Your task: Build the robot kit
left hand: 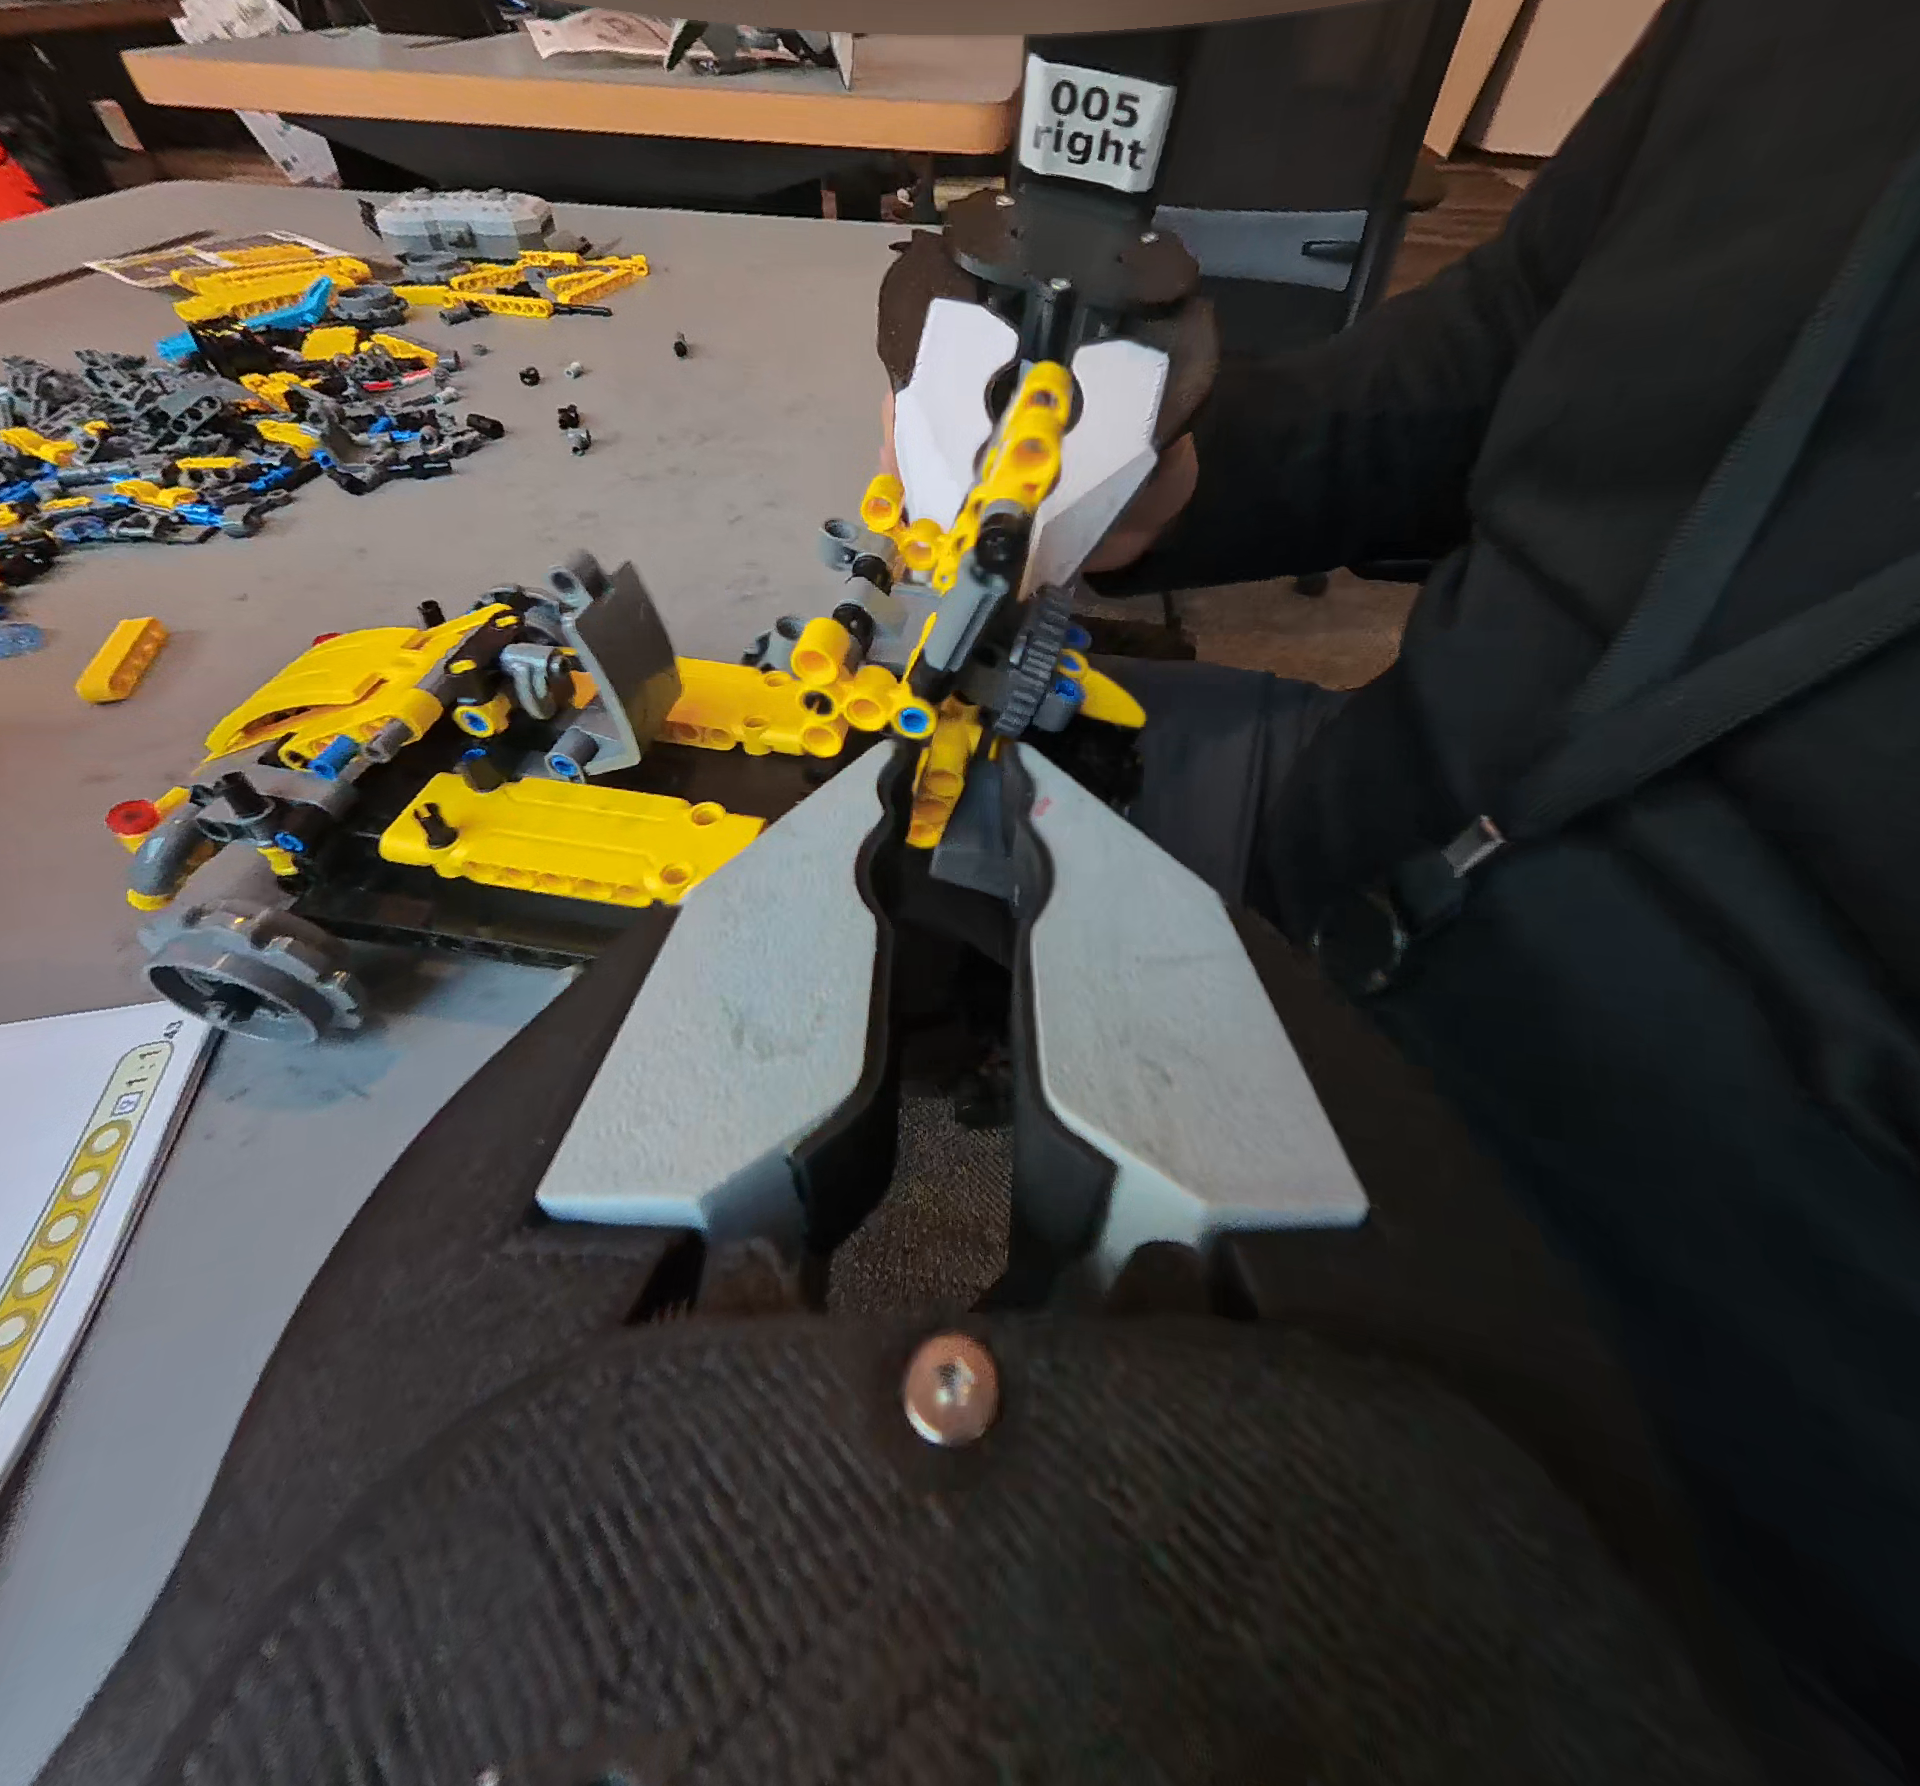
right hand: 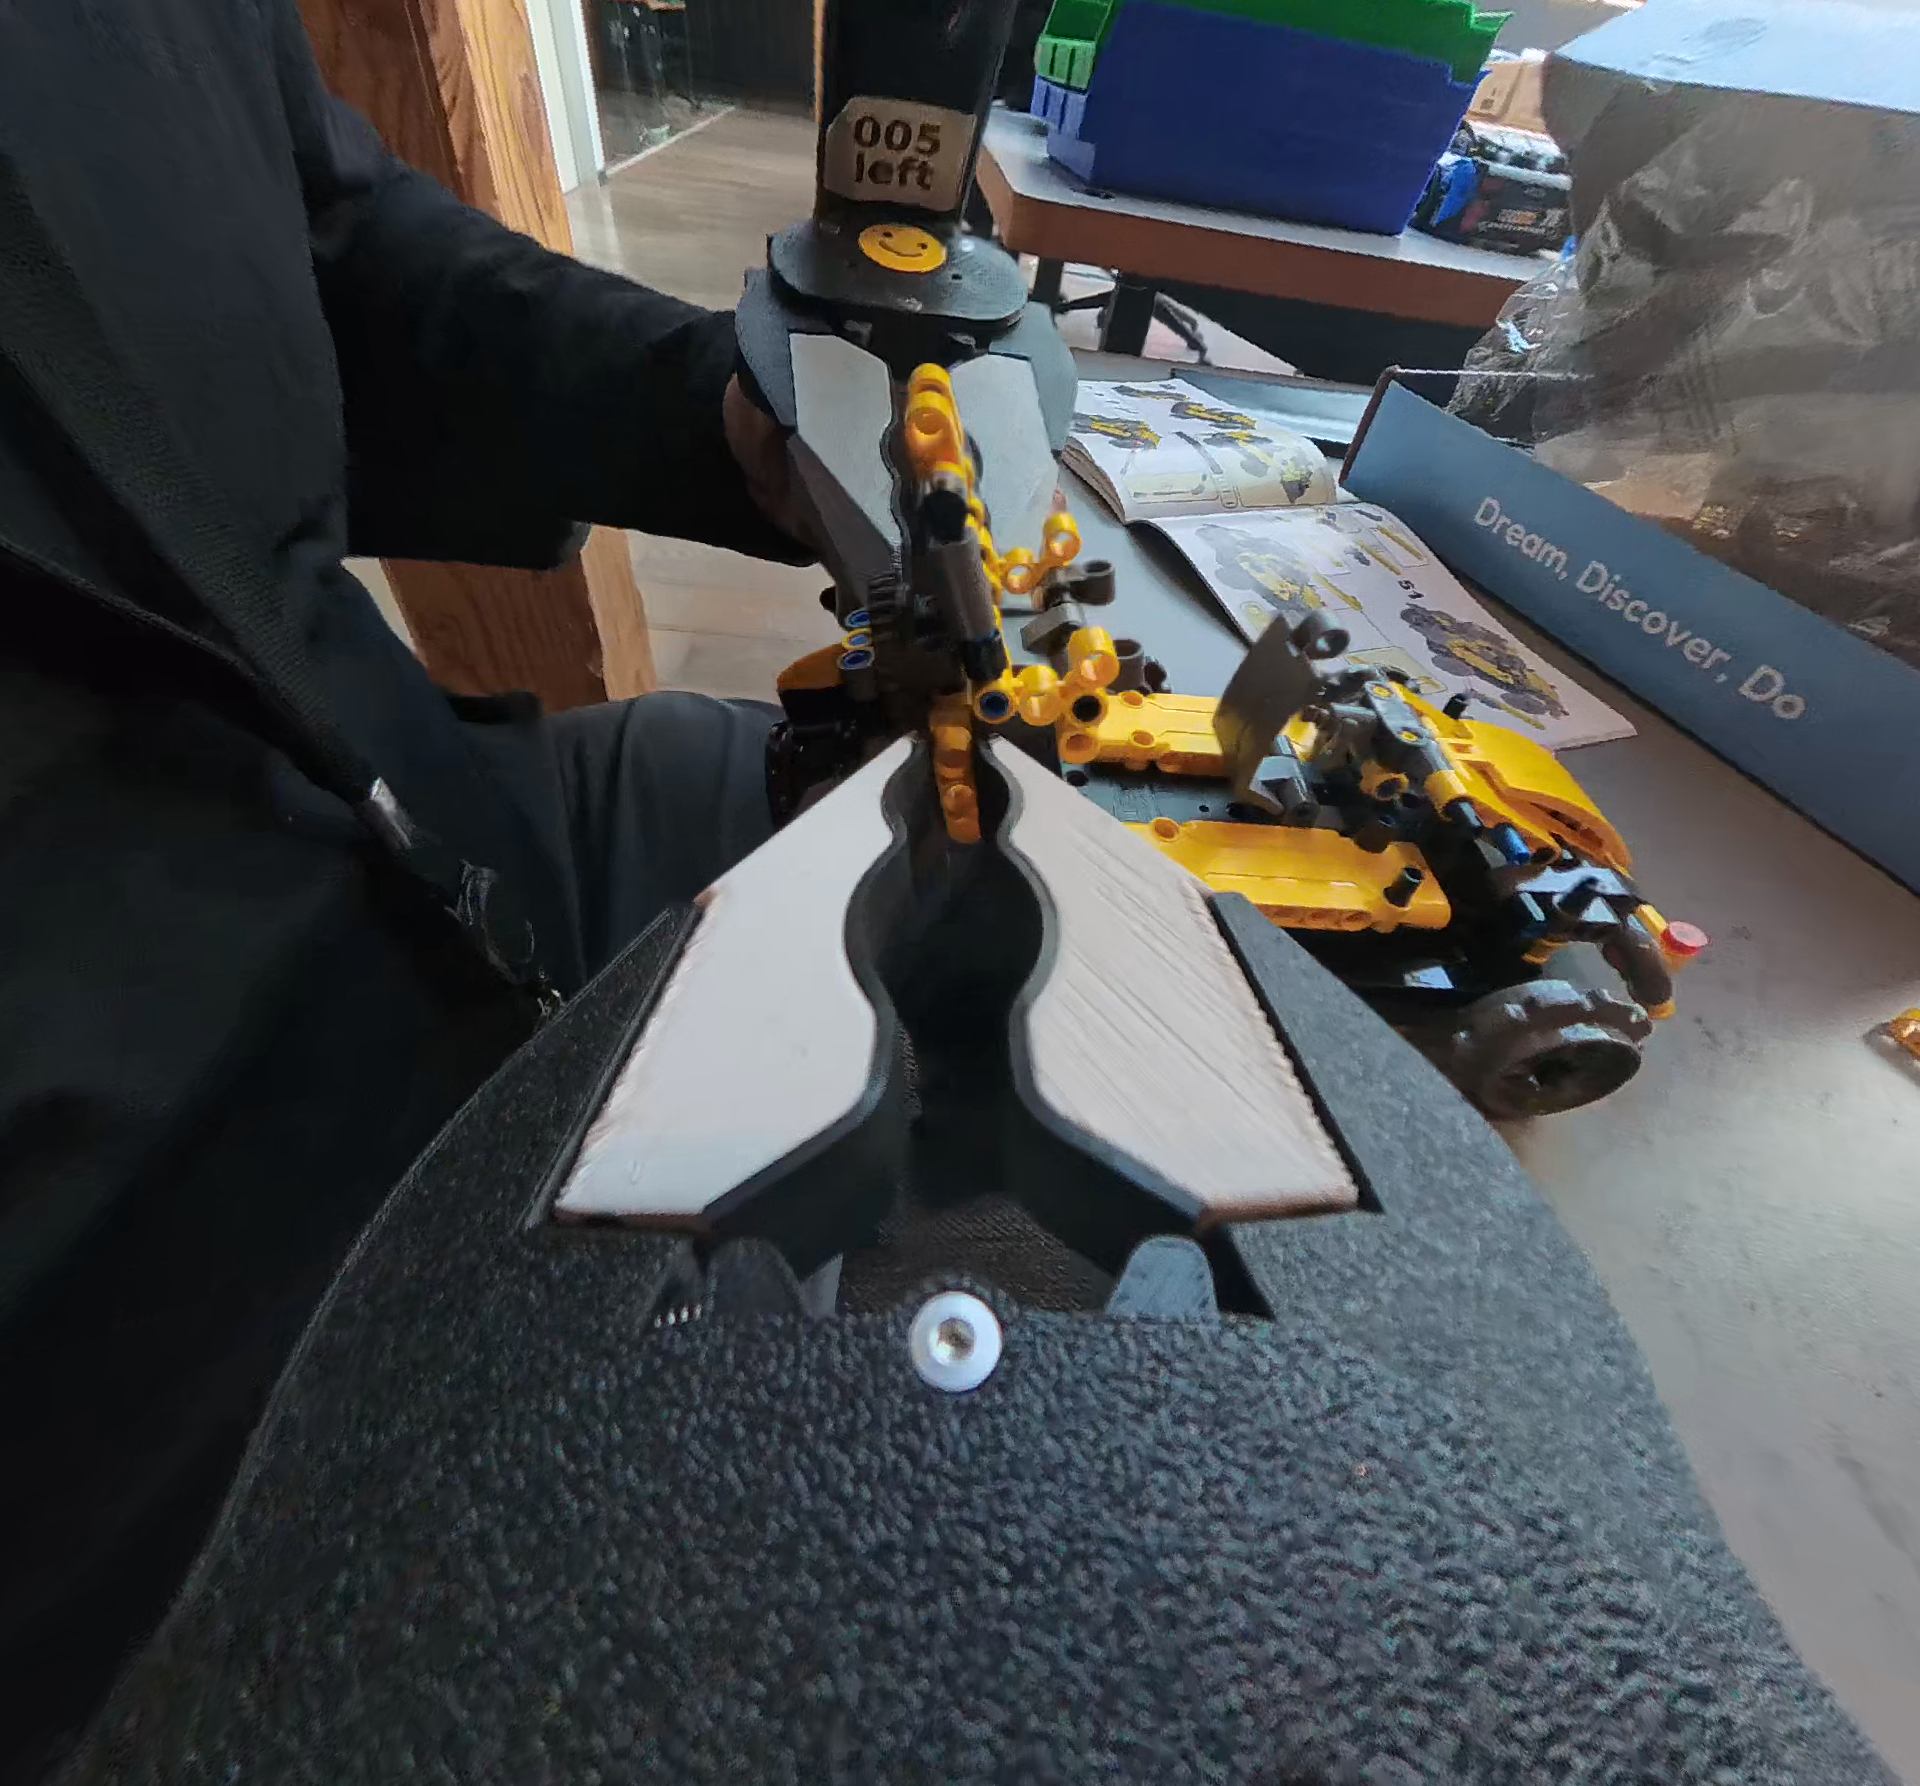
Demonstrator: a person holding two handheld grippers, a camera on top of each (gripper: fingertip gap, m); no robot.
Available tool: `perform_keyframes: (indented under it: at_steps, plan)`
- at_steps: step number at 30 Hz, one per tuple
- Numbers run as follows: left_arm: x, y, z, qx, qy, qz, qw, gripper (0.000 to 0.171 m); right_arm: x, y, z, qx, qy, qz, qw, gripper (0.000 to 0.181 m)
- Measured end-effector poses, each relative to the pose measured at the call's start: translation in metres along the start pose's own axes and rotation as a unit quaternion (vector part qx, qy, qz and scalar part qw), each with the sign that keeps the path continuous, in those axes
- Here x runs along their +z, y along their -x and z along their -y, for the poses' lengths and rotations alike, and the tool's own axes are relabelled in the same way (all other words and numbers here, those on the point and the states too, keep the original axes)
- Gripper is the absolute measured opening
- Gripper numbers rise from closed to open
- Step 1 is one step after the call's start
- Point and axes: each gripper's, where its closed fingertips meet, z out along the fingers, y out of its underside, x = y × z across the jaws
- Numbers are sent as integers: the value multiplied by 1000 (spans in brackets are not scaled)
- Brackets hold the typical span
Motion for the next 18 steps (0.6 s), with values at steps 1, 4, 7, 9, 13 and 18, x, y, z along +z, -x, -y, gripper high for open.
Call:
perform_keyframes:
  at_steps: [1, 4, 7, 9, 13, 18]
  plan:
    - [1, -4, -2, 14, 7, -3, 1000, 14, 2, 3, -1, -18, 6, -1, 1000, 7]
    - [-1, -4, -8, 101, 33, 31, 994, 12, 5, 4, -7, -55, 27, -16, 998, 7]
    - [-1, -2, -13, 171, 46, 59, 982, 9, 9, 0, -18, -83, 56, -42, 994, 9]
    - [0, 2, -19, 168, 50, 57, 983, 8, 11, -2, -24, -99, 71, -55, 991, 9]
    - [1, 8, -23, 133, 33, 44, 990, 8, 11, -7, -26, -96, 76, -72, 990, 8]
    - [1, 11, -13, 156, 11, 34, 987, 8, 8, -11, -18, -107, 73, -96, 987, 8]
